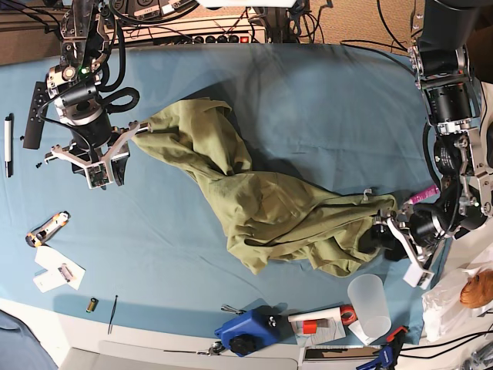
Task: Layout the t-shirt on the table in an organized manner, then fold the t-shirt properly
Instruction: 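Pull the grasped fabric away from the pile with the left gripper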
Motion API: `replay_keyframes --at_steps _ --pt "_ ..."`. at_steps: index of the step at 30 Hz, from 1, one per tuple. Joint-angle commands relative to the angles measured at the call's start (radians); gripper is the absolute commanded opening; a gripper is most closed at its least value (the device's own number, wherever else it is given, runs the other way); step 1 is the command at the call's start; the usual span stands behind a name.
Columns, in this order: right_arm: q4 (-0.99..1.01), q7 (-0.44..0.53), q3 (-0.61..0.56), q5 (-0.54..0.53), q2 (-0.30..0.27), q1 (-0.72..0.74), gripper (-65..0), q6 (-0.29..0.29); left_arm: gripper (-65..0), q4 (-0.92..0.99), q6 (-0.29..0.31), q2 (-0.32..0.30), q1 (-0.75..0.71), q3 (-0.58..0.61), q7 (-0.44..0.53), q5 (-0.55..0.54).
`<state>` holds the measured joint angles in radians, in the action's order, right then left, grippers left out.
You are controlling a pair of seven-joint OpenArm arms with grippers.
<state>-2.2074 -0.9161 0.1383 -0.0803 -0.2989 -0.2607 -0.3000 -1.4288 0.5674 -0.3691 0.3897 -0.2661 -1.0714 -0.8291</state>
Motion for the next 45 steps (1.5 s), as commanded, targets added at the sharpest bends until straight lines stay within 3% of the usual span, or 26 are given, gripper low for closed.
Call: replay_keyframes --at_steps 1,3,6,9,13,18,21,23,25,29,36,40,45 --pt "-0.016 0.026 0.006 -0.002 -0.011 0.006 -47.1 0.008 -22.1 -0.020 0.042 0.002 0.034 -0.005 0.024 -0.071" --pt "-0.016 0.026 0.006 -0.002 -0.011 0.006 -47.1 0.008 -22.1 -0.020 0.128 0.030 0.040 0.000 0.025 -0.142" --pt "-0.016 0.026 0.007 -0.002 -0.010 0.006 -47.1 0.008 -22.3 -0.020 0.131 0.074 0.063 0.076 0.046 -0.120" --pt "-0.016 0.026 0.006 -0.002 -0.008 0.006 -47.0 0.008 -22.3 -0.020 0.131 0.095 0.094 0.229 0.134 0.015" --pt "-0.016 0.021 0.007 -0.002 -0.009 0.006 -47.0 0.008 -22.3 -0.020 0.131 0.095 0.149 0.421 0.344 0.231" --pt "-0.016 0.017 0.007 -0.002 -0.009 0.006 -47.1 0.008 -22.3 -0.020 0.131 0.095 0.206 0.624 0.388 0.414" --pt "-0.016 0.017 0.006 -0.002 -0.009 0.006 -47.1 0.008 -22.3 -0.020 0.028 0.098 0.208 0.715 0.444 0.514" --pt "-0.016 0.017 0.006 -0.002 -0.009 0.006 -47.1 0.008 -22.3 -0.020 -0.005 0.106 0.206 0.759 0.449 0.563" --pt "-0.016 0.017 0.006 -0.002 -0.009 0.006 -47.0 0.008 -22.3 -0.019 -0.043 0.123 0.206 0.790 0.452 0.603" --pt "-0.016 -0.020 0.006 -0.002 -0.009 0.005 -47.1 -0.004 -22.3 -0.019 -0.184 0.173 0.208 0.798 0.452 0.676" --pt "-0.016 -0.030 0.007 -0.002 -0.009 -0.044 -47.1 -0.022 -26.2 0.004 -0.137 0.200 0.207 0.799 0.451 0.723" --pt "-0.016 -0.031 0.007 0.002 -0.009 -0.055 -47.1 -0.022 -33.8 0.035 -0.178 0.200 0.207 0.799 0.452 0.737" --pt "-0.016 -0.030 0.007 0.002 -0.009 -0.055 -47.1 -0.022 -38.3 0.078 -0.190 0.200 0.206 0.799 0.452 0.748"
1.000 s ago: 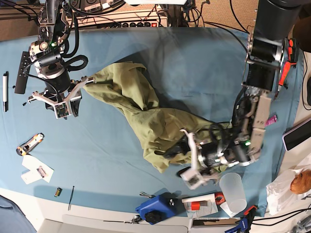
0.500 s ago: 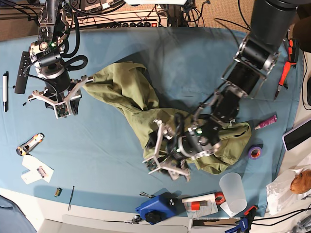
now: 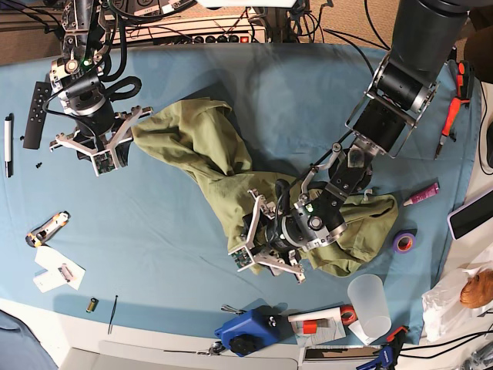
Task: Layout the t-shirt on the table in an organized manner, then fold the t-shirt properly
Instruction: 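Pull the grasped fabric away from the pile with the left gripper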
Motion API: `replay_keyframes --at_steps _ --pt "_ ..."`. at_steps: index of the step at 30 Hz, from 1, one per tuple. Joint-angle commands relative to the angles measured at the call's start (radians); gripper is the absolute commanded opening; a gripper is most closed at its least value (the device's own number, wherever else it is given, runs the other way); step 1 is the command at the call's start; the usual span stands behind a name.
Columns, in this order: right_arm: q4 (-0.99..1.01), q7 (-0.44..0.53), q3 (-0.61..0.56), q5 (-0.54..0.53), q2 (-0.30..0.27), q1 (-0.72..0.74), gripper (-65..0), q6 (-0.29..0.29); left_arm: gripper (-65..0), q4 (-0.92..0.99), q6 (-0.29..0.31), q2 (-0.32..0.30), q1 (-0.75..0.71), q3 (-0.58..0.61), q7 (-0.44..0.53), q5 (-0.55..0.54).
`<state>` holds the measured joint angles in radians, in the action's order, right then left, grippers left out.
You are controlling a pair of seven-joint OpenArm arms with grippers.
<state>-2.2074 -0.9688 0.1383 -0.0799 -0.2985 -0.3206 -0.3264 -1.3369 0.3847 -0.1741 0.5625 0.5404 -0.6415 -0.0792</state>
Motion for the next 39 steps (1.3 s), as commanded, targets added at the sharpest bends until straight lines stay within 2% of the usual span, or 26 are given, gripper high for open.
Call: replay_keyframes --at_steps 1,3,5,10,16,21,27,32,36,39 --pt "-0.016 0.023 0.006 0.001 -0.009 0.005 -47.1 0.004 -39.4 -0.006 -0.007 0.005 0.033 -0.008 0.023 -0.003" --pt "-0.016 0.023 0.006 0.001 -0.009 0.005 -47.1 0.004 -40.9 0.002 -0.007 0.005 0.033 -0.008 0.022 -0.003" --pt "-0.016 0.024 0.006 0.001 -0.009 0.005 -47.1 0.004 -45.1 0.002 -0.012 0.005 0.034 -0.008 0.023 -0.003" --pt "-0.016 0.017 0.006 -0.008 -0.009 0.004 -47.1 0.004 -65.0 -0.001 -0.130 0.008 0.034 -0.008 0.010 -0.003" --pt "-0.016 0.020 0.006 -0.019 -0.009 0.002 -47.1 -0.018 -65.0 -0.084 -0.215 0.008 0.036 -0.009 -0.220 -0.002" --pt "-0.016 0.019 0.006 -0.022 -0.009 -0.001 -47.1 -0.018 -65.0 -0.247 -0.236 0.007 0.033 -0.009 -0.417 -0.002" --pt "-0.016 0.018 0.007 -0.032 -0.009 -0.038 -47.1 -0.018 -65.0 -0.378 -0.235 -0.010 -0.037 -0.021 -0.448 -0.002" --pt "-0.016 0.019 0.007 -0.032 -0.009 -0.045 -47.1 -0.018 -65.0 -0.486 -0.230 -0.017 -0.140 -0.114 -0.462 0.009" --pt "-0.016 0.003 0.007 -0.032 -0.009 -0.051 -47.1 -0.016 -65.0 -0.594 -0.209 -0.089 -0.228 -0.224 -0.461 -0.010" --pt "-0.016 0.002 0.007 -0.032 -0.009 -0.065 -47.1 -0.014 -65.0 -0.661 -0.156 -0.174 -0.299 -0.303 -0.459 -0.101"
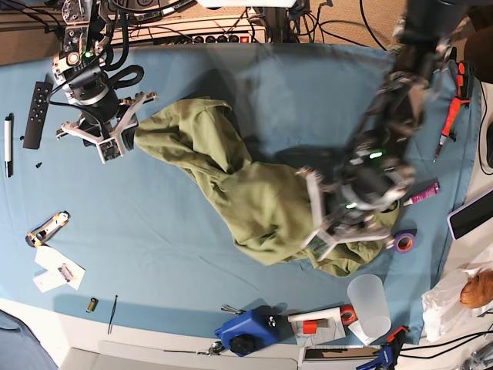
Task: Layout the t-shirt on the table in an organized manner, then fold the t-shirt properly
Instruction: 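Pull the grasped fabric away from the pile with the left gripper, then grasp the shirt's loose end with the right gripper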
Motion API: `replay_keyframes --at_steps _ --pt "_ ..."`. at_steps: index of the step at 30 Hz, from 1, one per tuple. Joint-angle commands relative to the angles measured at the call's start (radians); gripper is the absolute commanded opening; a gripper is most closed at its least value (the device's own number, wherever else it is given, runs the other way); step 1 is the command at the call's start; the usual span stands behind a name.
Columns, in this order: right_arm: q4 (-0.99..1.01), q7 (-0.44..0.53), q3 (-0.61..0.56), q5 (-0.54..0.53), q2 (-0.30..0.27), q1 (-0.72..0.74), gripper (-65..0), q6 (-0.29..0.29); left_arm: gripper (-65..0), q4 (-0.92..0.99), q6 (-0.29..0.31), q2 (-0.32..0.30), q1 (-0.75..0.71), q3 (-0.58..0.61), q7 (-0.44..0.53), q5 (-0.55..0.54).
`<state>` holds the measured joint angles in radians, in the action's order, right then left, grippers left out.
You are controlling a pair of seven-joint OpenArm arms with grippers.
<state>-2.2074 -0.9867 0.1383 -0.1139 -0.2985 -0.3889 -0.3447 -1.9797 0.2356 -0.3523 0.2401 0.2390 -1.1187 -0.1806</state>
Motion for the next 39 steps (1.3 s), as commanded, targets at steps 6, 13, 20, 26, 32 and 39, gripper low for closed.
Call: replay_keyframes --at_steps 6,13,20,26,32,39 --pt "-0.016 0.017 0.007 0.033 -0.009 -0.005 -46.9 -0.003 -65.0 -0.113 0.027 -0.117 -0.143 -0.147 0.015 -0.097" --pt "-0.016 0.016 0.007 0.079 -0.009 -0.019 -46.9 0.003 -65.0 -0.227 0.028 -0.183 -0.333 -0.336 0.006 -0.112" --pt "-0.017 0.013 0.006 0.093 -0.010 -0.024 -46.8 0.003 -65.0 -0.274 0.028 -0.189 -0.503 -0.486 -0.019 -0.113" --pt "-0.016 0.021 0.006 0.024 -0.009 -0.090 -28.7 -0.044 -65.0 -0.274 0.029 -0.189 -0.636 -0.539 -0.018 -0.112" --pt "-0.016 0.044 0.007 -0.010 -0.009 -0.095 -28.7 -0.006 -65.0 -0.274 0.050 -0.188 -0.706 -0.539 -0.014 -0.112" --pt "0.089 0.086 0.006 -0.072 -0.009 0.015 -28.8 -0.007 -65.0 -0.274 0.050 -0.188 -0.708 -0.539 -0.014 -0.112"
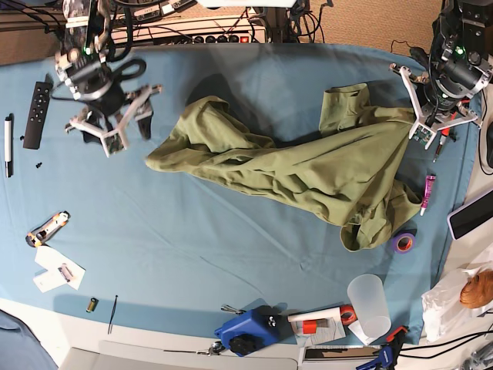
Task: Layout the t-shirt on the table in an organized manner, then fold the t-shirt properly
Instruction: 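Grasp the shirt's loose end with the right gripper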
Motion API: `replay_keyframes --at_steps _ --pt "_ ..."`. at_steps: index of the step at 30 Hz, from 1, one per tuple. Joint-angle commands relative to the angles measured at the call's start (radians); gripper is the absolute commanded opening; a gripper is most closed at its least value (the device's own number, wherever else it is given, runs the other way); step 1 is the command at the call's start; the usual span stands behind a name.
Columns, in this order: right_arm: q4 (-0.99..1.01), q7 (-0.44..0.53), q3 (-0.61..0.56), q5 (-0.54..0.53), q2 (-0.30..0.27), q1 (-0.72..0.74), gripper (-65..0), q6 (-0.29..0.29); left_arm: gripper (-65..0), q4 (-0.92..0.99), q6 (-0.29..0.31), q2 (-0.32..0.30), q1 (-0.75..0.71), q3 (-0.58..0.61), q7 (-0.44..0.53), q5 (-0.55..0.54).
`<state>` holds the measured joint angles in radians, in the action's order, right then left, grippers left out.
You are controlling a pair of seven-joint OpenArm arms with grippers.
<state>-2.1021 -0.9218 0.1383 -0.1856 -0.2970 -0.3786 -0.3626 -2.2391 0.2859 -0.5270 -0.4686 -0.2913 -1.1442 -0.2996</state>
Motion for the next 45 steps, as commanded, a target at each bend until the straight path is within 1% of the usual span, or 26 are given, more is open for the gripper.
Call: replay_keyframes --at_steps 1,2,3,6,7,11,13,15,19,20,21,22,25,26,29,32,36,39,41,43,45 --pt "0.022 0.022 0.006 -0.002 -0.011 0.031 -28.8 0.010 -65.0 -0.015 0.000 -0.014 0.000 -0.008 0.011 0.007" --pt "0.062 0.022 0.006 -0.007 -0.010 0.056 -28.8 -0.003 -65.0 -0.015 0.000 -0.014 0.000 -0.008 0.011 0.007" --pt "0.102 0.022 0.006 -0.024 -0.011 0.080 -28.8 -0.032 -65.0 -0.015 0.000 -0.014 0.000 -0.009 0.012 0.007" --pt "0.195 0.021 0.005 -0.120 -0.010 0.137 -28.8 -0.141 -65.0 -0.015 0.000 -0.013 0.001 -0.008 0.024 0.007" --pt "0.215 0.021 0.005 -0.140 -0.010 0.151 -28.8 -0.157 -65.0 -0.015 0.000 -0.014 0.001 -0.008 0.027 0.007" --pt "0.267 0.021 0.005 -0.174 -0.010 0.198 -28.8 -0.163 -65.0 -0.015 0.000 -0.014 0.001 -0.008 0.027 0.007" --pt "0.281 0.021 0.005 -0.209 -0.007 0.214 -28.8 -0.197 -65.0 -0.015 0.000 -0.014 0.001 -0.008 0.037 0.007" --pt "0.294 0.021 0.005 -0.224 0.015 0.226 -28.9 -0.219 -65.0 -0.015 0.000 -0.013 0.002 -0.008 0.045 0.007" --pt "0.357 0.021 0.005 -0.224 0.076 0.253 -29.0 -0.231 -65.0 -0.015 0.000 -0.013 0.003 -0.008 0.044 0.007" --pt "0.381 0.021 0.005 -0.221 0.090 0.264 -29.9 -0.236 -65.0 -0.015 0.000 -0.013 0.003 -0.008 0.044 0.007" --pt "0.406 0.021 0.005 -0.219 0.101 0.277 -34.2 -0.247 -65.0 -0.015 0.000 -0.013 0.003 -0.008 0.044 0.007" --pt "0.426 0.021 0.005 -0.217 0.110 0.288 -40.0 -0.254 -65.0 -0.015 0.000 -0.013 0.003 -0.008 0.044 0.007" --pt "0.449 0.021 0.005 -0.218 0.130 0.319 -61.0 -0.254 -65.0 -0.015 0.000 -0.013 0.003 -0.008 0.044 0.007" --pt "0.447 0.022 0.005 -0.217 0.132 0.330 -65.0 -0.254 -65.0 -0.015 -0.001 -0.013 0.003 -0.008 0.044 0.007" --pt "0.447 0.027 0.005 -0.204 0.131 0.378 -65.0 -0.254 -65.0 -0.015 -0.001 -0.013 0.003 -0.008 0.043 0.007" --pt "0.447 0.047 0.005 -0.136 0.130 0.459 -65.0 -0.254 -65.0 -0.015 -0.001 -0.013 0.003 -0.008 0.043 0.007" --pt "0.447 0.086 0.005 -0.043 0.127 0.605 -65.0 -0.253 -65.0 -0.015 -0.001 -0.013 0.003 -0.008 0.044 0.007" --pt "0.447 0.089 0.005 -0.032 0.116 0.724 -65.0 -0.250 -65.0 -0.014 -0.001 -0.013 0.003 -0.008 0.044 0.007" --pt "0.447 0.081 0.005 -0.031 0.110 0.795 -65.0 -0.250 -65.0 -0.015 -0.004 -0.013 0.003 -0.008 0.044 0.007" --pt "0.447 0.055 0.005 -0.035 0.105 0.849 -65.0 -0.249 -65.0 -0.015 -0.027 -0.013 0.003 -0.008 0.044 0.007" --pt "0.447 -0.019 0.005 -0.072 0.099 0.886 -65.0 -0.247 -65.0 -0.015 -0.031 -0.013 0.003 -0.008 0.044 0.007"
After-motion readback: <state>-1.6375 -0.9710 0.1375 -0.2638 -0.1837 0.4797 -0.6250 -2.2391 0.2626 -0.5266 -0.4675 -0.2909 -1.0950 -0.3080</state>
